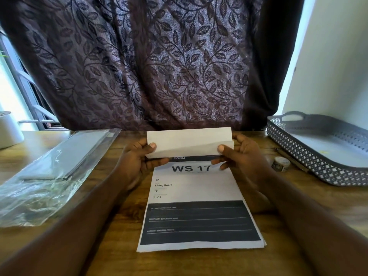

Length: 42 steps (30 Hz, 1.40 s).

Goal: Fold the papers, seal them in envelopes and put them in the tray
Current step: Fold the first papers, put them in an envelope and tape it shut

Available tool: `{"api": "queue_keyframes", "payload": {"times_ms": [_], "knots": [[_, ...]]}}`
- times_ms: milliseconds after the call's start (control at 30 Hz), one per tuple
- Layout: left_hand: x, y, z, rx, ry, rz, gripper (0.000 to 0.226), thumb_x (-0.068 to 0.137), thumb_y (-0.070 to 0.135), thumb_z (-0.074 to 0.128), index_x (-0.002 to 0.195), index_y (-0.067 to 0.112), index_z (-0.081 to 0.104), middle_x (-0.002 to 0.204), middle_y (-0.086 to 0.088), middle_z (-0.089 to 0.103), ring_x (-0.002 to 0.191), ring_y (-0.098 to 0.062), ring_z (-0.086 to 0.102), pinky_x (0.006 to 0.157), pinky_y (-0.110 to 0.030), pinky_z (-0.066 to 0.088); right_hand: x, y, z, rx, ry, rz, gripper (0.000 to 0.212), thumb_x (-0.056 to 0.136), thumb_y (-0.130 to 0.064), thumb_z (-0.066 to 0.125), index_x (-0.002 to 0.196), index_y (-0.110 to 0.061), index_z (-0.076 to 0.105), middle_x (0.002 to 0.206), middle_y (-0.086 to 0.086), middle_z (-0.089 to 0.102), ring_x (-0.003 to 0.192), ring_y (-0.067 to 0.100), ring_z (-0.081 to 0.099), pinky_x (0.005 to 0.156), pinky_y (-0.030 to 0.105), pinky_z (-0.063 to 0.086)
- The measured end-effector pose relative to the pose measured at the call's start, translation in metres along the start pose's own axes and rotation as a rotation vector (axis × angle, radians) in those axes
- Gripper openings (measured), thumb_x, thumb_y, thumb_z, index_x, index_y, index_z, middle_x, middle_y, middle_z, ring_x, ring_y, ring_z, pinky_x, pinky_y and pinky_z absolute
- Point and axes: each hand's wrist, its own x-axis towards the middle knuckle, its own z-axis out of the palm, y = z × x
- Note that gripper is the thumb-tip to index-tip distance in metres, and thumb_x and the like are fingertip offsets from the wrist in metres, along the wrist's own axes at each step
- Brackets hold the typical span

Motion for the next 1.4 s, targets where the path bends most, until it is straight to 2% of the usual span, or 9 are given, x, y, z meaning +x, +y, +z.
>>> {"api": "queue_keyframes", "payload": {"times_ms": [167, 233, 333, 500, 600, 767, 967, 1167, 1400], "knots": [[-0.003, -0.005, 0.003, 0.026, -0.084, 0.056, 0.038, 0.087, 0.045, 0.060, 0.108, 0.015, 0.073, 0.108, -0.013, 0.076, 0.099, -0.034, 0.074, 0.068, -0.038, 0.063, 0.000, 0.001, -0.003, -0.042, 0.104, -0.014, 0.032, 0.098, -0.014, 0.061, 0.128, -0.010, 0.055, 0.103, 0.005, 0.077, 0.074, 0.029, 0.077, 0.057, 0.030, 0.062], [-0.003, -0.006, 0.002, 0.080, -0.144, 0.053, 0.029, 0.084, 0.034, 0.067, 0.106, 0.018, 0.076, 0.112, -0.012, 0.075, 0.102, -0.035, 0.073, 0.071, -0.035, 0.063, 0.001, 0.001, -0.003, -0.044, 0.114, -0.016, 0.029, 0.098, -0.015, 0.061, 0.126, -0.011, 0.056, 0.102, 0.005, 0.077, 0.073, 0.029, 0.077, 0.057, 0.030, 0.062], [-0.002, -0.006, 0.003, 0.210, -0.154, 0.064, 0.041, 0.080, 0.019, 0.072, 0.120, 0.013, 0.065, 0.115, -0.012, 0.074, 0.102, -0.037, 0.073, 0.069, -0.031, 0.063, 0.002, 0.001, -0.003, -0.032, 0.112, -0.021, 0.025, 0.097, -0.015, 0.061, 0.122, -0.013, 0.057, 0.101, 0.004, 0.078, 0.072, 0.029, 0.077, 0.056, 0.029, 0.062], [-0.003, -0.007, 0.006, 0.336, -0.162, 0.119, 0.041, 0.081, 0.022, 0.071, 0.122, 0.020, 0.063, 0.115, -0.004, 0.075, 0.098, -0.032, 0.074, 0.072, -0.032, 0.063, 0.004, 0.000, -0.002, 0.049, 0.135, -0.031, 0.013, 0.097, -0.019, 0.061, 0.110, -0.018, 0.061, 0.096, 0.007, 0.078, 0.073, 0.029, 0.077, 0.055, 0.026, 0.060], [-0.005, -0.010, 0.009, 0.336, -0.165, 0.132, 0.042, 0.083, 0.024, 0.070, 0.124, 0.021, 0.063, 0.113, -0.004, 0.076, 0.097, -0.032, 0.075, 0.072, -0.031, 0.062, 0.001, -0.001, -0.001, 0.173, 0.149, -0.031, 0.025, 0.095, -0.030, 0.062, 0.115, -0.016, 0.061, 0.103, 0.012, 0.077, 0.081, 0.030, 0.077, 0.061, 0.029, 0.061], [-0.017, -0.015, 0.027, 0.161, -0.154, 0.120, 0.043, 0.086, 0.022, 0.071, 0.128, 0.018, 0.063, 0.115, -0.006, 0.075, 0.099, -0.031, 0.075, 0.070, -0.027, 0.062, -0.010, -0.006, 0.025, 0.253, -0.086, 0.027, 0.060, 0.087, -0.058, 0.063, 0.131, -0.018, 0.055, 0.123, 0.006, 0.072, 0.111, 0.024, 0.070, 0.080, 0.043, 0.061], [-0.034, -0.027, 0.056, 0.126, -0.213, 0.134, 0.048, 0.081, 0.025, 0.074, 0.127, 0.020, 0.065, 0.117, -0.005, 0.075, 0.101, -0.029, 0.074, 0.073, -0.030, 0.061, -0.021, -0.002, 0.062, 0.072, -0.237, 0.169, 0.048, 0.083, -0.060, 0.056, 0.127, -0.040, 0.055, 0.118, -0.009, 0.072, 0.104, 0.012, 0.072, 0.085, 0.035, 0.062], [-0.031, -0.028, 0.057, 0.106, -0.209, 0.130, 0.032, 0.075, 0.021, 0.075, 0.104, 0.034, 0.077, 0.111, -0.003, 0.077, 0.096, -0.032, 0.075, 0.068, -0.029, 0.062, -0.017, 0.002, 0.057, 0.218, -0.136, 0.184, 0.057, 0.079, -0.057, 0.059, 0.132, -0.035, 0.053, 0.121, -0.004, 0.072, 0.104, 0.015, 0.072, 0.078, 0.036, 0.062], [-0.021, -0.020, 0.046, 0.172, -0.178, 0.088, 0.038, 0.076, 0.020, 0.074, 0.113, 0.024, 0.069, 0.110, -0.003, 0.077, 0.094, -0.034, 0.075, 0.068, -0.030, 0.063, -0.005, 0.000, 0.037, 0.442, 0.104, 0.119, 0.057, 0.081, -0.046, 0.063, 0.133, -0.024, 0.051, 0.123, 0.010, 0.070, 0.107, 0.028, 0.072, 0.078, 0.053, 0.061]]}}
